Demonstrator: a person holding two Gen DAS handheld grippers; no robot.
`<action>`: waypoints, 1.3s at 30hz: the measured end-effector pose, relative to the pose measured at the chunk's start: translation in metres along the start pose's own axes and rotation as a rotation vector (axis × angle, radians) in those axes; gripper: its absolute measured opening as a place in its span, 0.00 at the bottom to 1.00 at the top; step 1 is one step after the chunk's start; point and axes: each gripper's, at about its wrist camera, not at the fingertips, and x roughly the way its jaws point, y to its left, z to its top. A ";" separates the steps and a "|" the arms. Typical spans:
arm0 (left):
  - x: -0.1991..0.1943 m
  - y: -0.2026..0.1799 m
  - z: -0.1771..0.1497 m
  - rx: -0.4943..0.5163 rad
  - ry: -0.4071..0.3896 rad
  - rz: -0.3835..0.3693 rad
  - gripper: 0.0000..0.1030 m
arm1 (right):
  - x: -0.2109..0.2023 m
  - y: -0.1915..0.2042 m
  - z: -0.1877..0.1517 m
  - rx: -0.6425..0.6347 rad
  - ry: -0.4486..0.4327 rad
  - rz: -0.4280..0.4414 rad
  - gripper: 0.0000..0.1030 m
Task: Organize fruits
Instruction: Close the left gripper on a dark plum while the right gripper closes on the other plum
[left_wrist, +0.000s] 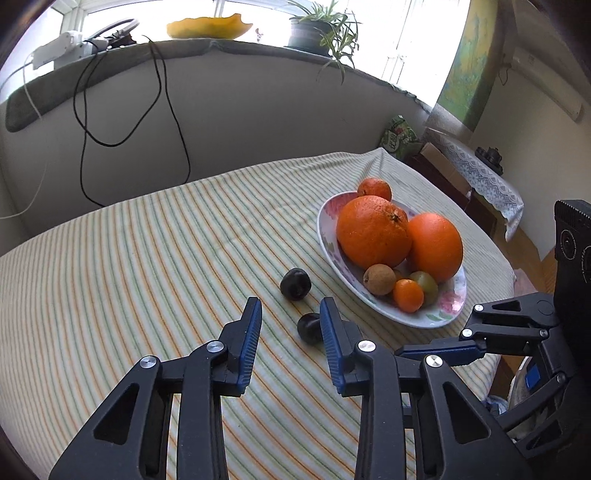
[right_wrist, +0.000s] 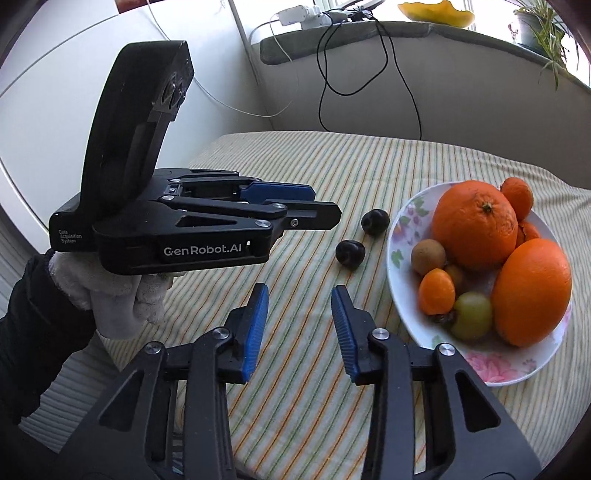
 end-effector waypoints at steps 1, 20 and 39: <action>0.003 0.001 0.001 0.005 0.010 -0.009 0.29 | 0.003 -0.001 -0.001 0.019 0.000 -0.010 0.36; 0.041 0.021 0.018 0.052 0.124 -0.187 0.28 | 0.044 0.000 0.015 0.126 -0.018 -0.215 0.26; 0.047 0.045 0.022 0.012 0.110 -0.223 0.21 | 0.083 0.015 0.036 0.044 -0.001 -0.352 0.26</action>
